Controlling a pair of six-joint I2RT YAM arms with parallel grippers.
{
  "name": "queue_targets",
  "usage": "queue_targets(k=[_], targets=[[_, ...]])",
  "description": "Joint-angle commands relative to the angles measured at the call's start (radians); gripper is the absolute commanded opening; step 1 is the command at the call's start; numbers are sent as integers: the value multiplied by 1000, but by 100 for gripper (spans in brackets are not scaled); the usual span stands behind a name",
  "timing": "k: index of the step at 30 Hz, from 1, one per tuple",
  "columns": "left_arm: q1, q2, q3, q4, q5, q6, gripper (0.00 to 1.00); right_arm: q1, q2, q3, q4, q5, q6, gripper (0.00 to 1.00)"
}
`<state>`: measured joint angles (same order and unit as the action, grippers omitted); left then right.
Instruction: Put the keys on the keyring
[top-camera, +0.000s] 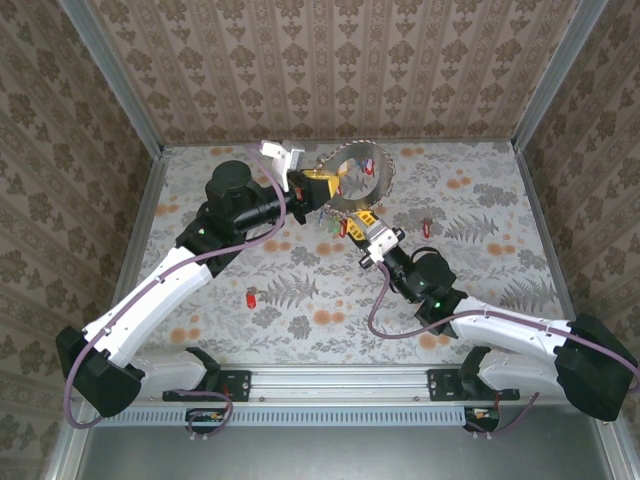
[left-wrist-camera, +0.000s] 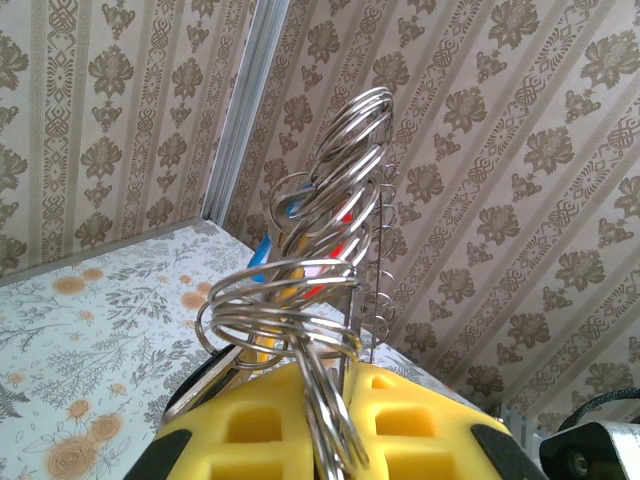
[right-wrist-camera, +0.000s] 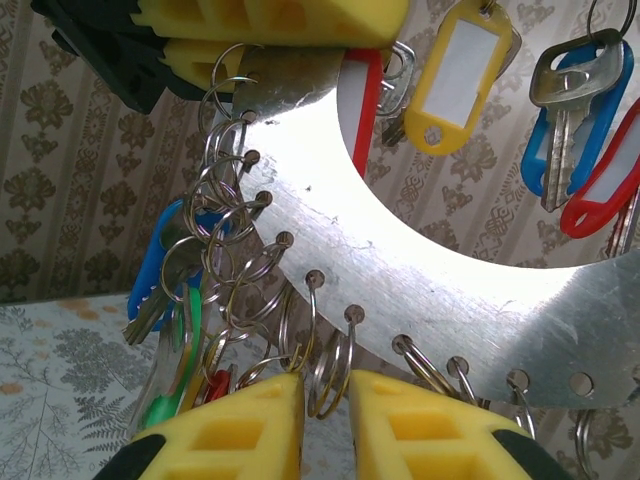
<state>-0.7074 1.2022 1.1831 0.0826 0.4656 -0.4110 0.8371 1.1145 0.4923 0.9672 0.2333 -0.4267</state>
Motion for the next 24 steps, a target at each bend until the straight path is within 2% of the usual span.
queue_targets(k=[1,6,14,24], targets=[[-8,-23,0,87,2,-18,0,7,-2,31,57,27,-10,21],[-9,-24,0,83,-2,-15,0,8,-28,14,45,45,-12,21],[-9,-21,5,88,1,-18,0,8,-33,11,36,53,-20,13],[-12,-20,6,89,2,-23,0,8,-9,29,50,53,-16,15]])
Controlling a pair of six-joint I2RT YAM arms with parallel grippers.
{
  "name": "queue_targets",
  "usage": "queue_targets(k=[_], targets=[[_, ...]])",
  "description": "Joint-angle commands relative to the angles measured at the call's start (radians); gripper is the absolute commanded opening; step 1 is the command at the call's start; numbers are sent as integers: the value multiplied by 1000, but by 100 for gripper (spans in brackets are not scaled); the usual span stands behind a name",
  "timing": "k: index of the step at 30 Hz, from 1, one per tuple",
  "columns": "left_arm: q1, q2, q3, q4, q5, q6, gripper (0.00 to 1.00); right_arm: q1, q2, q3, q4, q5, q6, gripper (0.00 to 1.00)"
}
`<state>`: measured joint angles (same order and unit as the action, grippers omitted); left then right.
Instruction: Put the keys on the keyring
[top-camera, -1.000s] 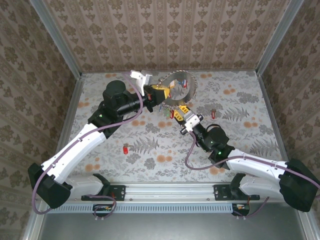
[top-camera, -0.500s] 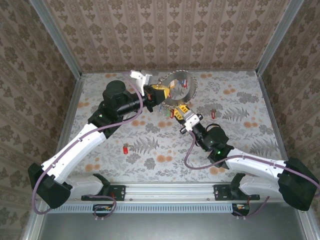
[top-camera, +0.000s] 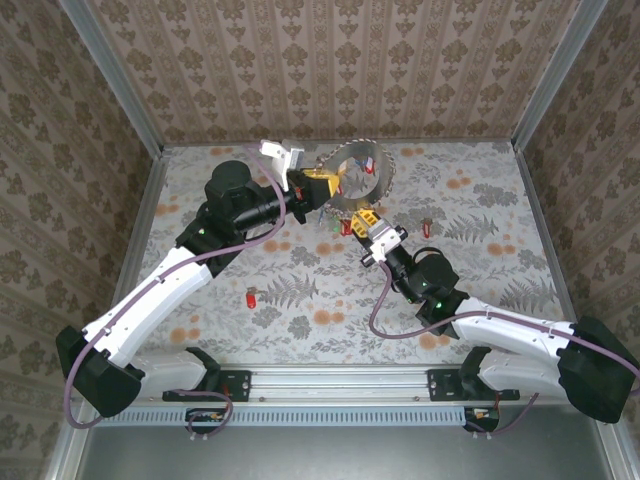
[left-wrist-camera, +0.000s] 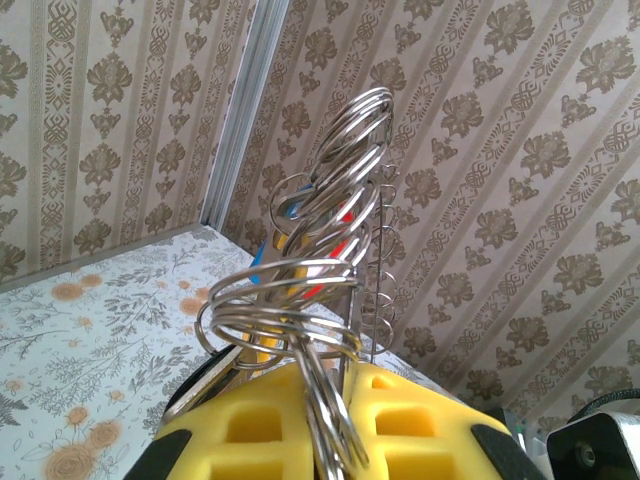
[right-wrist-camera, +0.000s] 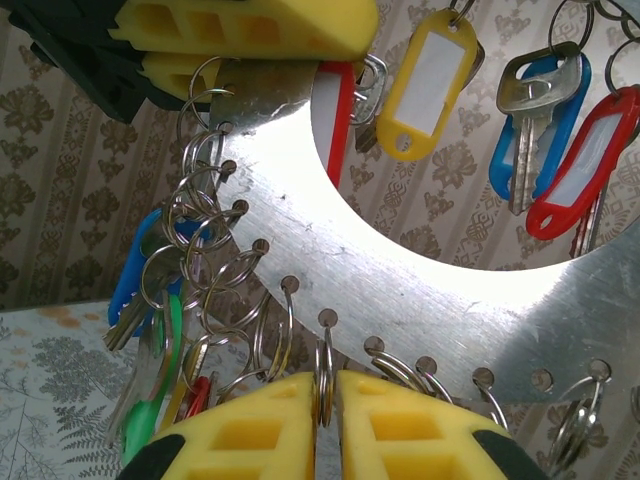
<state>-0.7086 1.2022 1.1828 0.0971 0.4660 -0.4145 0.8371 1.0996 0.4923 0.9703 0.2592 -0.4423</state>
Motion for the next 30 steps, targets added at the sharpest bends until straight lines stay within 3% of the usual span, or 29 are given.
queue_targets(k=[1,25,30], targets=[[-11,-20,6,74,1,-19,0,7,6,30,50,28,-1,15],[-15,-20,7,72,3,-18,0,8,37,57,92,37,0,15],[-15,-20,6,72,2,-17,0,8,45,63,95,35,2,6]])
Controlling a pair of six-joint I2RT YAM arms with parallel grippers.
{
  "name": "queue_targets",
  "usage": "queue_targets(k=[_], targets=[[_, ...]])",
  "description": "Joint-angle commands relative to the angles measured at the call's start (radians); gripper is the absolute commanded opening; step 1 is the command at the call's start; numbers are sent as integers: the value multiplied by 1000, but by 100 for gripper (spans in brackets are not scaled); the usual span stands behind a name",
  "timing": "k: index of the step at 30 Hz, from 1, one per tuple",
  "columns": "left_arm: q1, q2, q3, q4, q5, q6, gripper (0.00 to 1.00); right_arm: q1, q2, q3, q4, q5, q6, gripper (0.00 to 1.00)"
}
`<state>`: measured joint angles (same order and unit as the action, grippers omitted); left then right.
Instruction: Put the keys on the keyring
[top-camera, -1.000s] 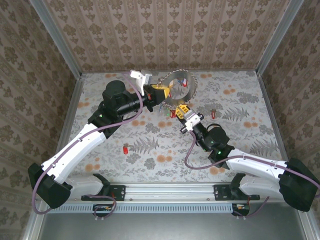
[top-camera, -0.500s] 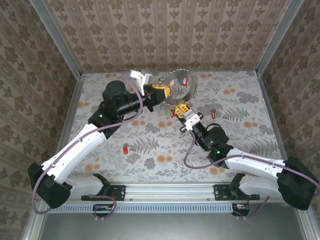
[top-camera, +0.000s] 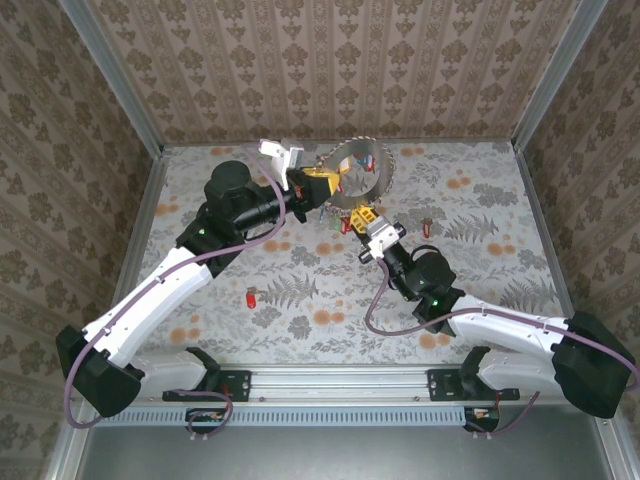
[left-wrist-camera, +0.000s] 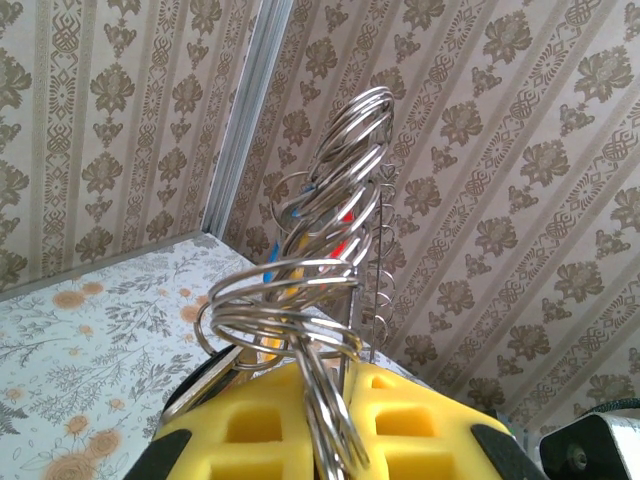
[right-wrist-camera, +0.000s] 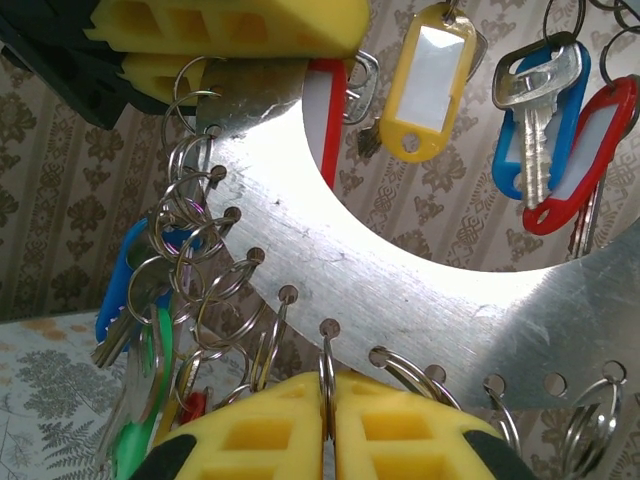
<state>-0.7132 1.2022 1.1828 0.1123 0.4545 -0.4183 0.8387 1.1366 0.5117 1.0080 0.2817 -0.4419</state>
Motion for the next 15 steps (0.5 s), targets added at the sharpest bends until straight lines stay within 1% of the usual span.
queue_targets(k=[1,2,6,9,11,15], targets=[[-11,-20,5,56,12,-13,0,6,8,44,59,13,3,3],[-11,-20,5,55,8,-15,0,6,6,42,59,13,5,0],[-11,-20,5,39,-27,-20,0,7,-3,32,40,8,13,0],[-6,-21,4,-2,-115,-53,0,2,-16,14,32,-2,33,0],[2,-21,-15,-4,-161,-106,0,-1,-28,5,19,-19,59,0],[24,-17,-64,50,-168,-220,2,-11,-33,-7,18,-15,99,0]])
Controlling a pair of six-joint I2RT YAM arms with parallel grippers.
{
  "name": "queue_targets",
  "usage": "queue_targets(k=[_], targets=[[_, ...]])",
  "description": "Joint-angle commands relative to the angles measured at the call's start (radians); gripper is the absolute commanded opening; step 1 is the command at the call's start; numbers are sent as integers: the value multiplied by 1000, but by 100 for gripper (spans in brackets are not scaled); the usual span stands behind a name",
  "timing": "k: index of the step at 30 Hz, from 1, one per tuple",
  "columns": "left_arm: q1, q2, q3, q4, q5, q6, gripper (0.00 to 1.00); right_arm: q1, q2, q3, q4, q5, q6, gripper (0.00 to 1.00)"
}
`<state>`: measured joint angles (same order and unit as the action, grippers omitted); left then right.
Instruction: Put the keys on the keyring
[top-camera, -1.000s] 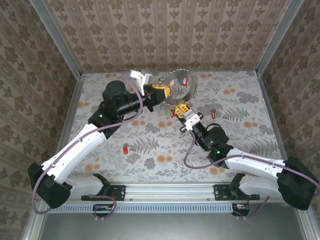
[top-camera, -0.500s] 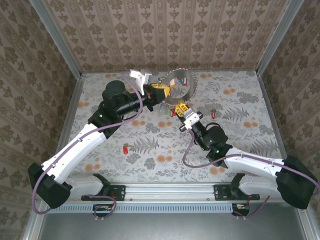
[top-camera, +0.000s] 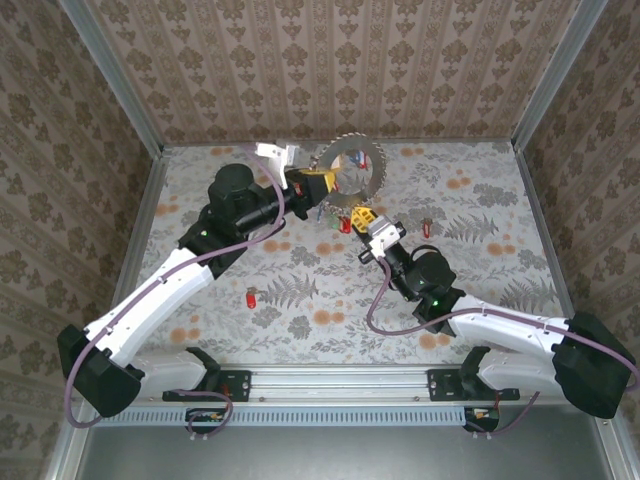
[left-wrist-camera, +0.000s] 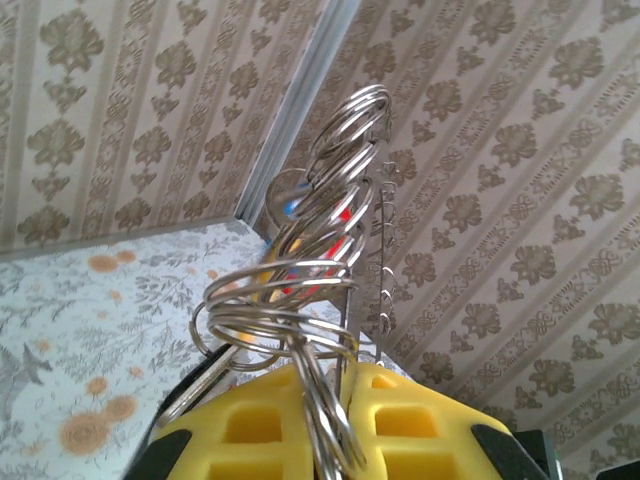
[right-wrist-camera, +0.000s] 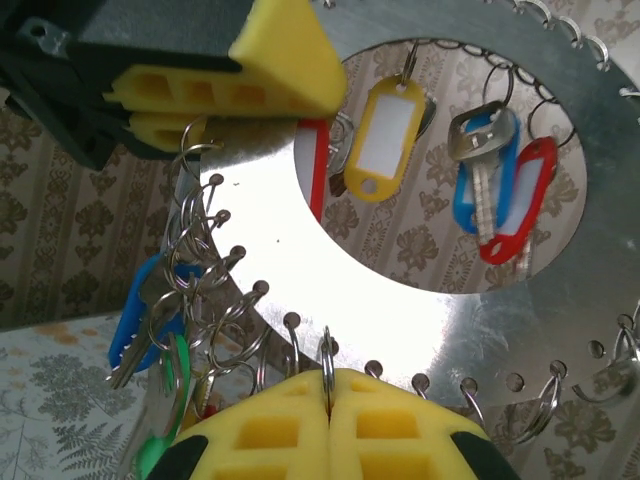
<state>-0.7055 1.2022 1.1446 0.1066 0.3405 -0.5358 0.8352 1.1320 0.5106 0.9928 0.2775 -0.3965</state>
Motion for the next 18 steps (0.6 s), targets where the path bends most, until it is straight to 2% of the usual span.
queue_targets(k=[1,6,9,10,12,18], targets=[[22,-13,-37,65,-55,-133,2,-11,-29,-6,35,-11,63,0],[42,-6,-102,132,-39,-265,6,-36,-26,-12,35,-20,119,0],[47,-10,-127,121,-41,-317,12,-56,-28,-18,30,-23,162,0],[50,-12,-142,130,-39,-335,13,-65,-29,-19,18,-40,175,0],[54,-11,-166,134,-38,-367,20,-74,-32,-17,-13,-74,184,0],[55,6,-234,158,-18,-435,28,-87,-49,-13,-147,-153,183,0]])
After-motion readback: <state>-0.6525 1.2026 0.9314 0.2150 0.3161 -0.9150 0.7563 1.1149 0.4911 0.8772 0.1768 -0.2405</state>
